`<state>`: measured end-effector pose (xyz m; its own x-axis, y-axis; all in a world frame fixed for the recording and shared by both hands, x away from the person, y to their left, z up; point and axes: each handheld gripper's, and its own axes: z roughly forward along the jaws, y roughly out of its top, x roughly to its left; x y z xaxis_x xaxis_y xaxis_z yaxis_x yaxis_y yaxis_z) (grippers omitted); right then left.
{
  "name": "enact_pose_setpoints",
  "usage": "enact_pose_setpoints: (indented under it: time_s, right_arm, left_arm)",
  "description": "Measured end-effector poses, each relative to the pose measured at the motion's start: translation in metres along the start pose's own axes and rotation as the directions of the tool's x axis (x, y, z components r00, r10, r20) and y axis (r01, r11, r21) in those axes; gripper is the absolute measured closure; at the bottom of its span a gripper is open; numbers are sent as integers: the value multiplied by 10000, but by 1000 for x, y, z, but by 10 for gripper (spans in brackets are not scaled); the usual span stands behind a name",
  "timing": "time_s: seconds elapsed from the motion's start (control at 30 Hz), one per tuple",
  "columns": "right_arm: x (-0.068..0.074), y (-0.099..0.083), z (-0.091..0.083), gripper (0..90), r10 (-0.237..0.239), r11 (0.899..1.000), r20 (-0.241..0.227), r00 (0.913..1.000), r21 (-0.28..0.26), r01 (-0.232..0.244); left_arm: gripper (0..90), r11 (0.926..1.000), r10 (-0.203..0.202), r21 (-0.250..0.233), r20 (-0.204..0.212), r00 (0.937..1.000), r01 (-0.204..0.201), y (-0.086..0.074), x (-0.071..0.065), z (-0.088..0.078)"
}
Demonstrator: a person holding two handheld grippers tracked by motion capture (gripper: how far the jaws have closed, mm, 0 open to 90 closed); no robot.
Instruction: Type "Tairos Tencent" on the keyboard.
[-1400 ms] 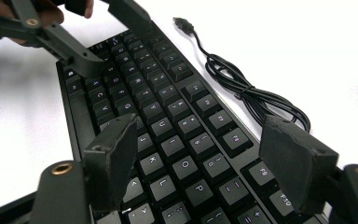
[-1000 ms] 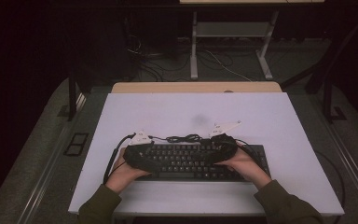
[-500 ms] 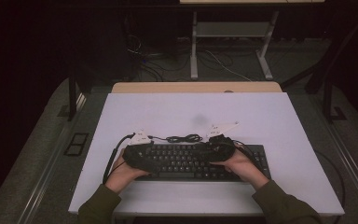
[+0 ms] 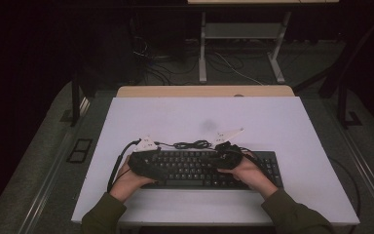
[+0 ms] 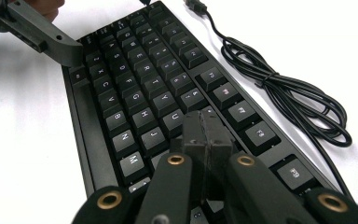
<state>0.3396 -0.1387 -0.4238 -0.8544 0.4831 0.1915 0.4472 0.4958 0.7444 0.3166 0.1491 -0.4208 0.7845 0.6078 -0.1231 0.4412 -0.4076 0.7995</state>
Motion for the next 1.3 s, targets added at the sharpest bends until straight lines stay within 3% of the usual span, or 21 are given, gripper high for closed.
enact_pose_setpoints:
  time_s: [0.7,1.3]
  right_arm:
    - [0,-3,9,891,-99,9984,88,9999,558,94]
    - [0,-5,10,891,-209,9976,198,9996,669,195]
  left_arm:
    - [43,10000,80,47,14,10000,-80,0,0,0]
    - [46,10000,79,47,12,10000,-79,0,-1,1]
